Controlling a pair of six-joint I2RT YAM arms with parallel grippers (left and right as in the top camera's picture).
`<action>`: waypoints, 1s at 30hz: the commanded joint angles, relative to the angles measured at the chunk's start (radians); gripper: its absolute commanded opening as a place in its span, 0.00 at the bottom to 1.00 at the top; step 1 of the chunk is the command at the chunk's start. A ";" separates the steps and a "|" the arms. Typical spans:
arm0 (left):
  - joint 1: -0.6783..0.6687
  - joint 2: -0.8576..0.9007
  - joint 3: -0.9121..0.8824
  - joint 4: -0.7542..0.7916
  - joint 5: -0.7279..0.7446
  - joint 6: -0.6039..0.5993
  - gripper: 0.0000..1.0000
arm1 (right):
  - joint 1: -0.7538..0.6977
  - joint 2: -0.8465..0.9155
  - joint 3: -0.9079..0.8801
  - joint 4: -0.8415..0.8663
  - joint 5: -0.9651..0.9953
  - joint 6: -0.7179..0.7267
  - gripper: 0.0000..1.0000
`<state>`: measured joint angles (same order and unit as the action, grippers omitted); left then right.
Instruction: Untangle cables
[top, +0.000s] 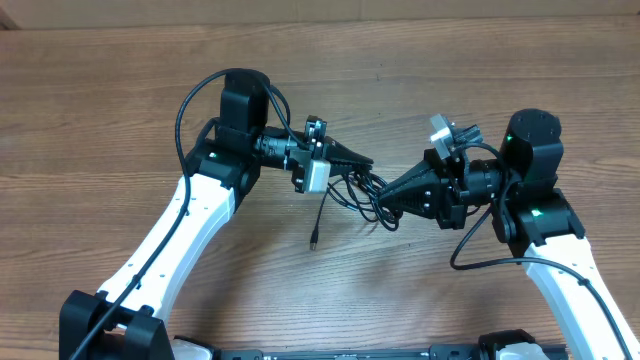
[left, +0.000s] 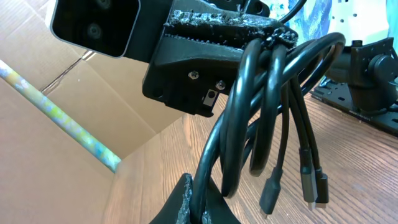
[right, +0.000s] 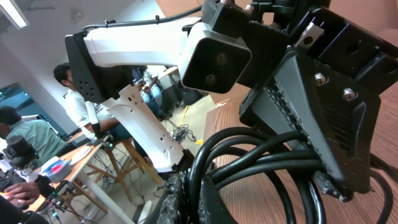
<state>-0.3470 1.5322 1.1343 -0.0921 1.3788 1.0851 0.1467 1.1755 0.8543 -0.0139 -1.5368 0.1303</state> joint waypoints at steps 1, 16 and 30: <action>-0.006 0.001 0.013 0.003 0.002 -0.039 0.04 | 0.011 0.003 -0.013 0.012 -0.028 -0.007 0.04; -0.008 0.001 0.013 -0.016 0.022 -0.159 0.04 | 0.011 0.003 -0.013 0.209 -0.028 -0.003 0.04; -0.061 0.001 0.013 -0.122 0.087 -0.158 0.04 | 0.011 0.003 -0.012 0.413 -0.028 0.001 0.04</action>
<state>-0.3779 1.5322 1.1343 -0.2050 1.4311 0.9405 0.1486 1.1755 0.8490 0.3813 -1.5368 0.1307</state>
